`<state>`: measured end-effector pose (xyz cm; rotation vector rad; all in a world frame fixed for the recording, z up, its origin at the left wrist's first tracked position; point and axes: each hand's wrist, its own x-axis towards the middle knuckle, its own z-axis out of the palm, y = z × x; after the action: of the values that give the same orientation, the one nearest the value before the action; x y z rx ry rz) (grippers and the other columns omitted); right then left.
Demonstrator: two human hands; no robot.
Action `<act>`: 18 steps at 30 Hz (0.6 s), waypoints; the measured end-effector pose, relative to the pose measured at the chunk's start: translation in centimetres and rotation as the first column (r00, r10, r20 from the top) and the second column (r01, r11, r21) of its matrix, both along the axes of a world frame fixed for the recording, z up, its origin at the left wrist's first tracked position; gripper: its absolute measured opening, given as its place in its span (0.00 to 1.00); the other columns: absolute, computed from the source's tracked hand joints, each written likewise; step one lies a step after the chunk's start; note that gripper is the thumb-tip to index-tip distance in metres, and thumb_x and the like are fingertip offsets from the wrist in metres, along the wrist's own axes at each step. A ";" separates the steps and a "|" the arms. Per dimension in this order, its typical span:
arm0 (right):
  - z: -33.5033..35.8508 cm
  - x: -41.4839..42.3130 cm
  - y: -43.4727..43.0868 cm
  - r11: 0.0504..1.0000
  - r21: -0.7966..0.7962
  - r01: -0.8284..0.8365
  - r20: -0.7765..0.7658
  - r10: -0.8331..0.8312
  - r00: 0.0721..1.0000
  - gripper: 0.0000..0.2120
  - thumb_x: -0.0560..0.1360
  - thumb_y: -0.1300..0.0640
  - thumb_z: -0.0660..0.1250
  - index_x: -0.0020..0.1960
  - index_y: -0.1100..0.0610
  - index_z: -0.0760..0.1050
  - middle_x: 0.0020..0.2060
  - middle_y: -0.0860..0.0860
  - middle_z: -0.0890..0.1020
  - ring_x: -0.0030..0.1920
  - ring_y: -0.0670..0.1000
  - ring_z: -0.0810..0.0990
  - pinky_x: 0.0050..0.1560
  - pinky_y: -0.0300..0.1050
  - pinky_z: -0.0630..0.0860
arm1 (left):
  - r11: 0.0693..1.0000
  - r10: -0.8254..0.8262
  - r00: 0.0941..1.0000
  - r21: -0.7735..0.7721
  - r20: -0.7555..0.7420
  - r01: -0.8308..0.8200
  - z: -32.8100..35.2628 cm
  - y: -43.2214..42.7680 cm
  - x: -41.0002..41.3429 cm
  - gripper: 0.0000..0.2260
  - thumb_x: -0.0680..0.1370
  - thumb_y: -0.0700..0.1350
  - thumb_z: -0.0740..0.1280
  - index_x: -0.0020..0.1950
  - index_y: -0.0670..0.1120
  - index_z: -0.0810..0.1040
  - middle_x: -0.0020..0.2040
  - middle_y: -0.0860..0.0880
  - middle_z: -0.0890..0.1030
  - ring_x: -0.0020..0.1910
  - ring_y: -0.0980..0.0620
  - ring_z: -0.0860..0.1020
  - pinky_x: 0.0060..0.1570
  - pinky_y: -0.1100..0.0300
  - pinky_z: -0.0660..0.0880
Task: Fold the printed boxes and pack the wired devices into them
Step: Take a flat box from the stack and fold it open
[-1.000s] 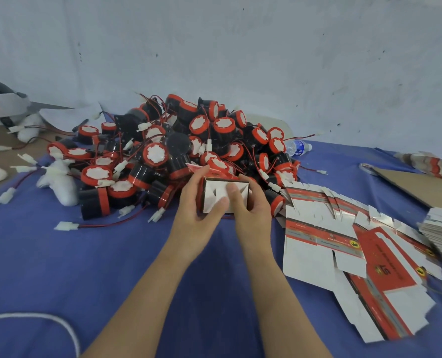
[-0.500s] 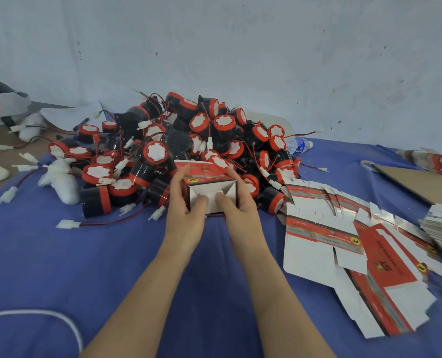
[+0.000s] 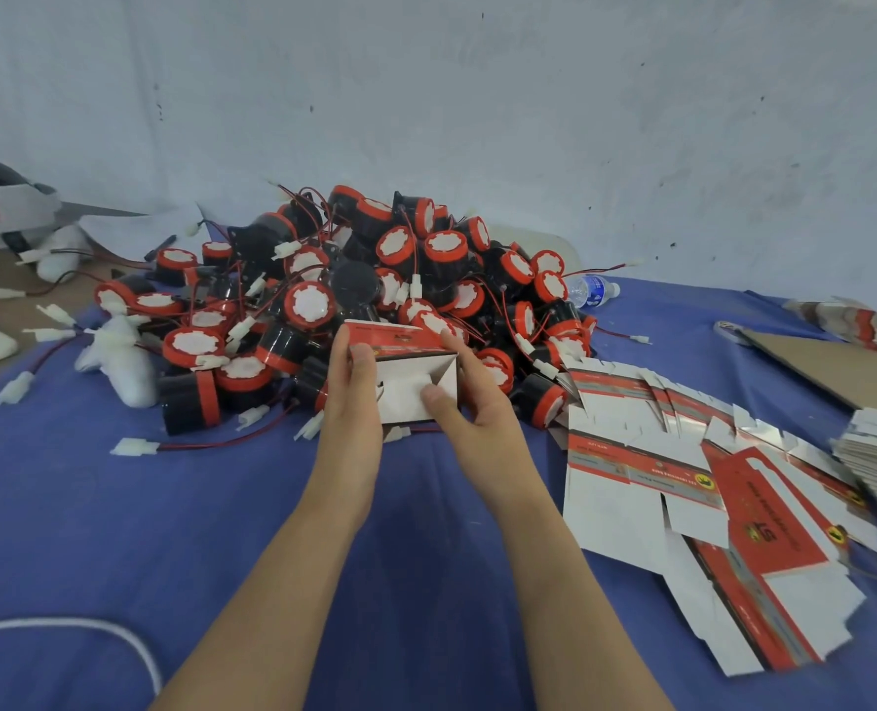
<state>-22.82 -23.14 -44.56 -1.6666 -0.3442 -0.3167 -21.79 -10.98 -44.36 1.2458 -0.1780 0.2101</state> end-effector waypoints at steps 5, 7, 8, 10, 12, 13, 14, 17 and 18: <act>0.1 -0.1 0.4 0.997 0.068 0.020 -0.013 -0.019 1.000 0.24 0.78 0.65 0.65 0.70 0.47 0.67 0.61 0.39 0.76 0.62 0.38 0.74 0.57 0.32 0.74 | 1.000 0.003 1.000 -0.011 -0.023 -0.004 0.0 0.1 0.0 0.20 0.83 0.56 0.51 0.75 0.54 0.64 0.72 0.49 0.71 0.71 0.47 0.69 0.69 0.40 0.65; 0.3 -0.2 0.4 0.994 0.106 0.039 -0.021 -0.037 0.999 0.22 0.77 0.65 0.65 0.63 0.42 0.70 0.59 0.41 0.77 0.60 0.38 0.76 0.55 0.33 0.75 | 1.000 0.004 1.000 0.002 0.012 -0.004 0.2 -0.1 -0.2 0.19 0.84 0.54 0.50 0.75 0.55 0.64 0.71 0.50 0.71 0.70 0.48 0.69 0.69 0.40 0.66; 0.3 -0.2 0.4 0.990 0.128 0.051 -0.022 -0.048 0.999 0.21 0.77 0.66 0.65 0.60 0.41 0.70 0.58 0.42 0.78 0.58 0.38 0.77 0.53 0.33 0.76 | 1.000 0.001 0.999 0.008 0.035 -0.002 0.3 -0.2 -0.3 0.18 0.85 0.53 0.50 0.74 0.56 0.64 0.70 0.51 0.72 0.70 0.48 0.70 0.68 0.40 0.66; 0.4 -0.1 0.4 0.986 0.157 0.061 -0.027 -0.057 0.998 0.20 0.77 0.65 0.65 0.59 0.41 0.71 0.58 0.44 0.79 0.57 0.39 0.78 0.52 0.34 0.76 | 1.000 -0.007 0.998 0.017 0.070 0.006 0.5 -0.3 -0.4 0.17 0.85 0.51 0.50 0.73 0.56 0.65 0.69 0.51 0.74 0.68 0.47 0.72 0.67 0.39 0.68; 0.3 -0.2 0.4 0.986 0.162 0.028 -0.036 -0.022 0.999 0.20 0.77 0.62 0.66 0.60 0.40 0.71 0.60 0.45 0.79 0.60 0.42 0.77 0.56 0.38 0.76 | 1.000 -0.021 0.997 0.010 0.079 0.021 0.5 -0.2 -0.4 0.17 0.85 0.51 0.50 0.73 0.55 0.66 0.68 0.50 0.75 0.67 0.47 0.73 0.66 0.40 0.69; 0.4 -0.2 0.4 0.984 0.177 -0.004 -0.048 0.013 0.999 0.19 0.77 0.60 0.67 0.62 0.40 0.71 0.62 0.45 0.78 0.62 0.43 0.76 0.60 0.41 0.76 | 1.000 -0.024 0.997 0.000 0.078 0.024 0.6 -0.2 -0.4 0.17 0.85 0.52 0.50 0.73 0.55 0.66 0.67 0.50 0.75 0.66 0.47 0.74 0.66 0.40 0.70; 0.5 -0.3 0.4 0.977 0.207 -0.039 -0.068 0.055 0.996 0.18 0.76 0.55 0.69 0.63 0.40 0.71 0.63 0.45 0.78 0.64 0.44 0.75 0.62 0.44 0.75 | 1.000 -0.019 0.997 -0.013 0.076 0.020 0.6 -0.1 -0.5 0.17 0.84 0.52 0.51 0.72 0.55 0.67 0.67 0.50 0.75 0.66 0.48 0.74 0.65 0.40 0.70; 0.7 -0.1 0.3 0.939 0.343 -0.039 -0.153 0.097 0.983 0.28 0.68 0.37 0.71 0.66 0.41 0.71 0.65 0.43 0.76 0.65 0.45 0.74 0.65 0.48 0.73 | 0.993 0.010 0.999 -0.114 0.030 -0.006 0.5 0.1 -0.4 0.19 0.83 0.54 0.54 0.74 0.55 0.64 0.68 0.51 0.74 0.66 0.50 0.74 0.65 0.44 0.72; 0.8 -0.1 0.2 0.928 0.372 -0.008 -0.192 0.085 0.978 0.31 0.66 0.32 0.69 0.66 0.42 0.72 0.64 0.44 0.77 0.64 0.45 0.76 0.64 0.48 0.74 | 0.988 0.011 1.000 -0.155 0.018 -0.008 0.5 0.1 -0.4 0.20 0.82 0.54 0.57 0.75 0.55 0.63 0.69 0.51 0.74 0.66 0.51 0.74 0.64 0.46 0.73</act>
<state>-22.92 -22.90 -43.77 -1.3017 -0.1560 -0.1588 -22.18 -10.88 -43.86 1.0900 -0.1690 0.2397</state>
